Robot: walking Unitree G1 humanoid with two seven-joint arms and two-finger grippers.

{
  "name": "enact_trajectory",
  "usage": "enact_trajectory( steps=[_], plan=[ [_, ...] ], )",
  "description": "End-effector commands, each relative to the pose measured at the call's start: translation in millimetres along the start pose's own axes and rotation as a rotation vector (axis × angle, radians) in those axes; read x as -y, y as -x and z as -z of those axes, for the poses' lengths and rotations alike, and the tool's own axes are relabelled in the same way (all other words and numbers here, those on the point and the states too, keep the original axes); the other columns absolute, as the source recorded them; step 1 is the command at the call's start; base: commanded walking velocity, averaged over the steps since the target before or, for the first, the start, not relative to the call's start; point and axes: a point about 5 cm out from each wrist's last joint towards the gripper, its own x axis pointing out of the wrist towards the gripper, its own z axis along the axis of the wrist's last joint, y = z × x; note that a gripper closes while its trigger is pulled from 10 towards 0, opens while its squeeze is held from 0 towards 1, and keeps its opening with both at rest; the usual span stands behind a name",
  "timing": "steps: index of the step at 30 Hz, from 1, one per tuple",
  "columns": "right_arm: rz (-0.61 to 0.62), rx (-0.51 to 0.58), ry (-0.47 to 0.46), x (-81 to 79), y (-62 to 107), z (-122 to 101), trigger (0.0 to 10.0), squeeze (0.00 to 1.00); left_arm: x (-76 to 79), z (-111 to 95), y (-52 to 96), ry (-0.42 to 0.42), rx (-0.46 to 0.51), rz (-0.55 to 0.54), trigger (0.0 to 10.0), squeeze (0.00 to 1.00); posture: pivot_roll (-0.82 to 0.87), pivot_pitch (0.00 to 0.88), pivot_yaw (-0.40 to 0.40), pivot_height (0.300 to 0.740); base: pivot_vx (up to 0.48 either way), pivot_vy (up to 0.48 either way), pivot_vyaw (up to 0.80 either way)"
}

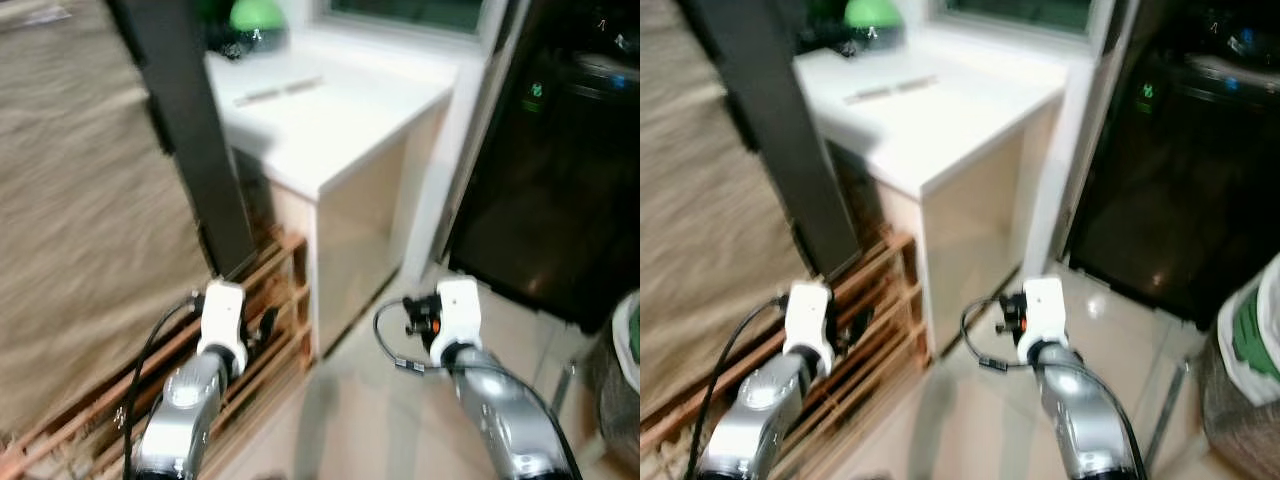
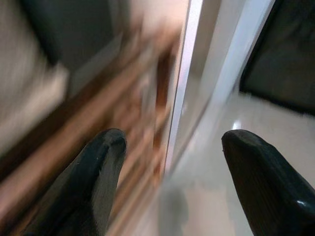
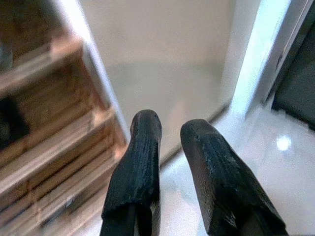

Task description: Clothes washing

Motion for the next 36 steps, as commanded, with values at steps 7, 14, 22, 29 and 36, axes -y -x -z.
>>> enact_trajectory(
  steps=[7,14,22,29,36],
  plan=[
    [-0.01,-0.243,0.085,-2.8,-12.0,66.8,10.0,0.0,-7.0,67.8,-2.5,0.064,-0.279,-0.068,10.0,0.0,-0.05,0.0,0.017,0.74,-0.295,0.0,0.8],
    [0.049,-0.403,0.067,3.9,-2.5,105.7,10.0,0.0,-12.4,93.7,9.0,0.054,-0.382,-0.094,10.0,0.0,-0.05,0.0,0.012,0.74,-0.082,0.0,0.8],
    [0.13,-0.511,-0.008,8.3,9.6,132.8,10.0,0.05,-4.8,97.9,5.8,0.161,-0.38,-0.083,10.0,1.0,-0.04,0.0,-0.016,0.74,0.0,0.0,0.0],
    [0.105,-0.511,0.032,4.1,5.5,130.9,10.0,1.0,-8.6,94.6,4.1,0.09,-0.353,-0.113,10.0,1.0,-0.04,0.0,-0.019,0.74,0.0,0.0,0.0],
    [0.121,-0.504,0.046,4.0,3.1,129.1,10.0,0.0,-5.4,92.4,1.4,0.066,-0.341,-0.092,10.0,0.0,-0.03,0.0,-0.032,0.74,0.0,0.0,0.0]
  ],
)
